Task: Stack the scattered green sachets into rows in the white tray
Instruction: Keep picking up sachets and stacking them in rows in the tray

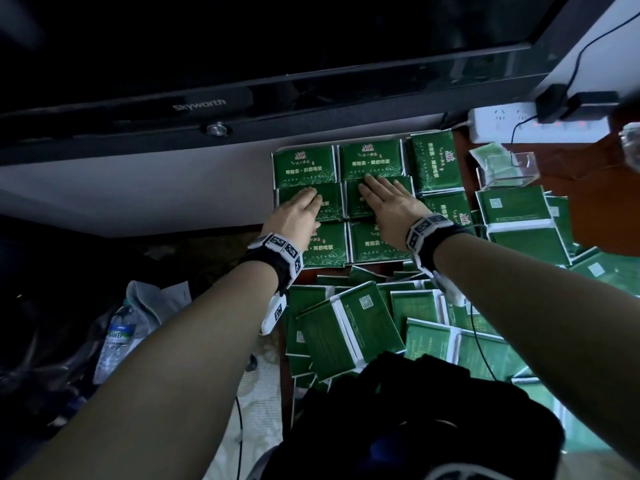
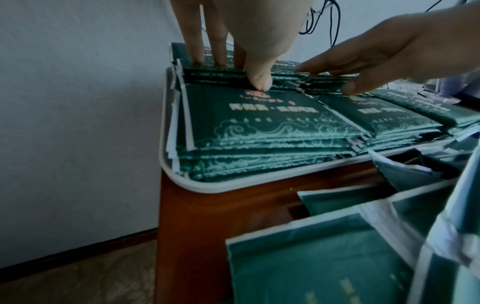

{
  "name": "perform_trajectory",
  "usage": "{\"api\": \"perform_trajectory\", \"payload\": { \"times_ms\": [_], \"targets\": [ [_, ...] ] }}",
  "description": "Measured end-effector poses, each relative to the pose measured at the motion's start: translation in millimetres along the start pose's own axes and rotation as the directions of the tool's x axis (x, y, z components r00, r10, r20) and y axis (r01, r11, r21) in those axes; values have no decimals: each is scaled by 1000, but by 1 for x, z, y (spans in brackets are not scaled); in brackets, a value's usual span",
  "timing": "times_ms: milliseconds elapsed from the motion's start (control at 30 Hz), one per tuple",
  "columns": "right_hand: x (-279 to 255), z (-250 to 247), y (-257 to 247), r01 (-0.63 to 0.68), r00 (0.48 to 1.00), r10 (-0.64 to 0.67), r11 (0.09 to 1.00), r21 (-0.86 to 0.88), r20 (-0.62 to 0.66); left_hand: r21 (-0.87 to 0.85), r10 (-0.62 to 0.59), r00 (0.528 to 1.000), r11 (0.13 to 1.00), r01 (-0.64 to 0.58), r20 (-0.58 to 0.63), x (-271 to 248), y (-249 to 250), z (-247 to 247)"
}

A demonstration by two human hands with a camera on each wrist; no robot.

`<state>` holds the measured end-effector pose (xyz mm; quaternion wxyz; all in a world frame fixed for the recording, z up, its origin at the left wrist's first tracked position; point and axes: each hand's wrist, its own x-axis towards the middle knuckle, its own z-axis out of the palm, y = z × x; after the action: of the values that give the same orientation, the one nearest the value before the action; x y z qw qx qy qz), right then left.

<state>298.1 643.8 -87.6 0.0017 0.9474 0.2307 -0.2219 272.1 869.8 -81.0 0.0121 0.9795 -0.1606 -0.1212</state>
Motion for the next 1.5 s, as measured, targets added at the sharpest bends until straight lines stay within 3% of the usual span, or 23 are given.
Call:
{"api": "perform_trajectory", "payload": {
  "times_ms": [367, 533, 767, 900, 1033, 1200, 1300, 1500],
  "targets": [
    [-10, -8, -6, 4, 999, -5, 1000, -31, -35, 35, -70, 997, 997, 70, 12, -9, 8, -10],
    [-47, -35, -5, -84, 991, 95, 989, 118, -89, -10, -100, 995, 995, 100, 11, -21, 40, -44],
    [-141, -34, 23, -234, 966, 254, 937, 259, -44, -11, 26, 950, 1000, -24, 311, -25, 139, -69],
    [-215, -2, 60, -372, 927, 371, 891, 260, 53, 11, 122, 936, 991, -133, 329, -28, 212, -61],
    [-291, 32, 109, -539, 843, 525, 815, 214, 121, -16, 222, 907, 973, -232, 358, -31, 283, -50],
    [-360, 57, 173, -636, 771, 612, 756, 155, 176, -26, 260, 902, 963, -268, 344, -29, 363, -44],
    [-377, 67, 208, -623, 782, 600, 767, 155, 170, -46, 226, 921, 974, -223, 319, -23, 397, -38],
    [-389, 87, 271, -450, 888, 427, 883, 133, 169, -18, 26, 960, 1000, -22, 278, -30, 465, -16]
  ]
}}
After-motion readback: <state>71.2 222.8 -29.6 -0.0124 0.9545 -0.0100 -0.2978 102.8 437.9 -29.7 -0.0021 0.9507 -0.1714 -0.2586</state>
